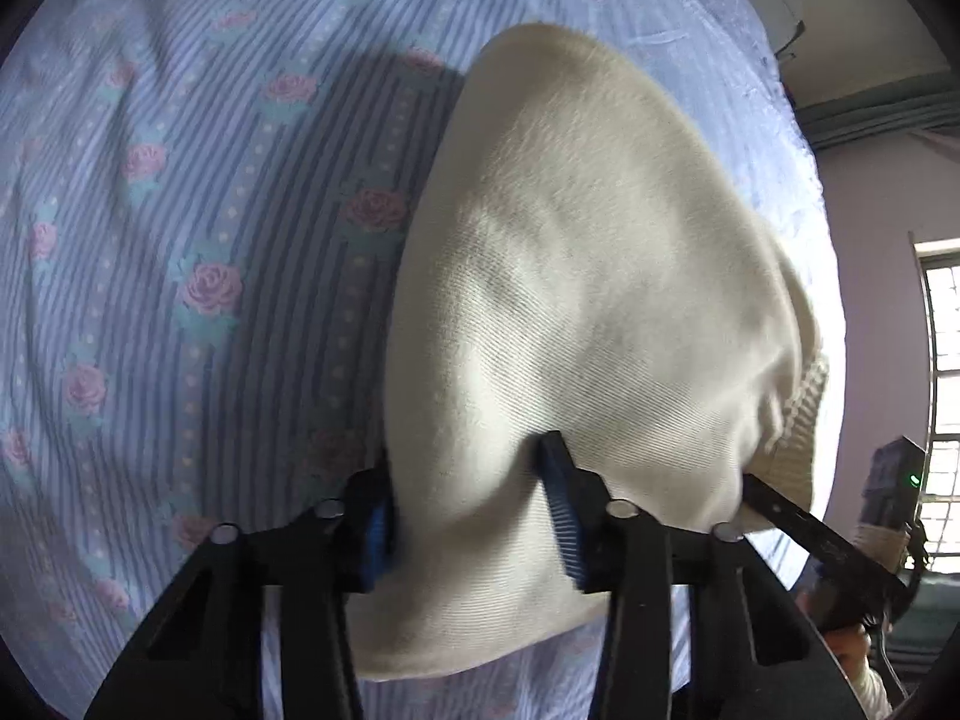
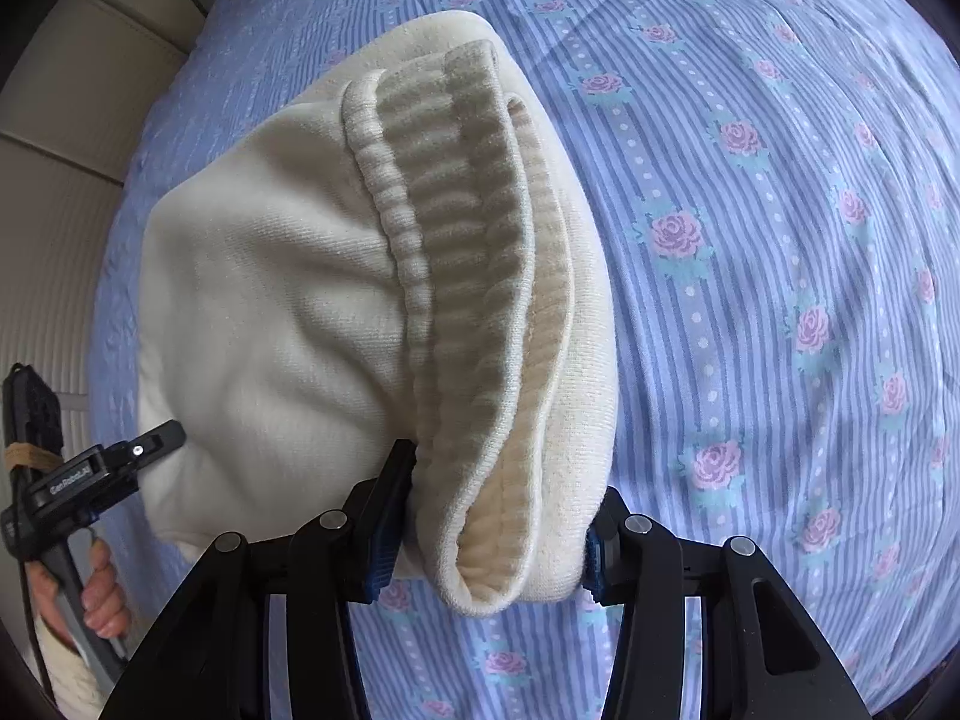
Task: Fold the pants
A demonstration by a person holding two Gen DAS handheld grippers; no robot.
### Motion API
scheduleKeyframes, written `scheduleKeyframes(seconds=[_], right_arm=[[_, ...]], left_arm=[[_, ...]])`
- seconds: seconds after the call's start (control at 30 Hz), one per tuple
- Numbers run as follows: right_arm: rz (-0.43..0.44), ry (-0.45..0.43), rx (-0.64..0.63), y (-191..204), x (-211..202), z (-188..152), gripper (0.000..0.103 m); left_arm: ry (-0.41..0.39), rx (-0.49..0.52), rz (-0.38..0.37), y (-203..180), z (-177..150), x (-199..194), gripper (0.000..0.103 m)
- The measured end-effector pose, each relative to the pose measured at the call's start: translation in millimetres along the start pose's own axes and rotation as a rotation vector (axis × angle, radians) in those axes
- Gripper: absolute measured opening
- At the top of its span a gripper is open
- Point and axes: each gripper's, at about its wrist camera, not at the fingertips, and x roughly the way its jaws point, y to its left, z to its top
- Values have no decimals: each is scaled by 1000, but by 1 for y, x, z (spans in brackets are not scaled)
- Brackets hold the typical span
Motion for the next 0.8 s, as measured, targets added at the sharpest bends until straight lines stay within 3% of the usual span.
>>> scheduleKeyframes(seconds=[0.43,0.6,0.8], right_arm=[[-14,3,-15,-7,16,10,48],[5,7,-30,-9,18,16,46],[7,-48,-124,17,-24,9,40]], left_arm=[[73,-7,28,-1,18,27,43],[32,-24,72,-19,14,13,29],[-20,-34,23,-41,7,-27,26]])
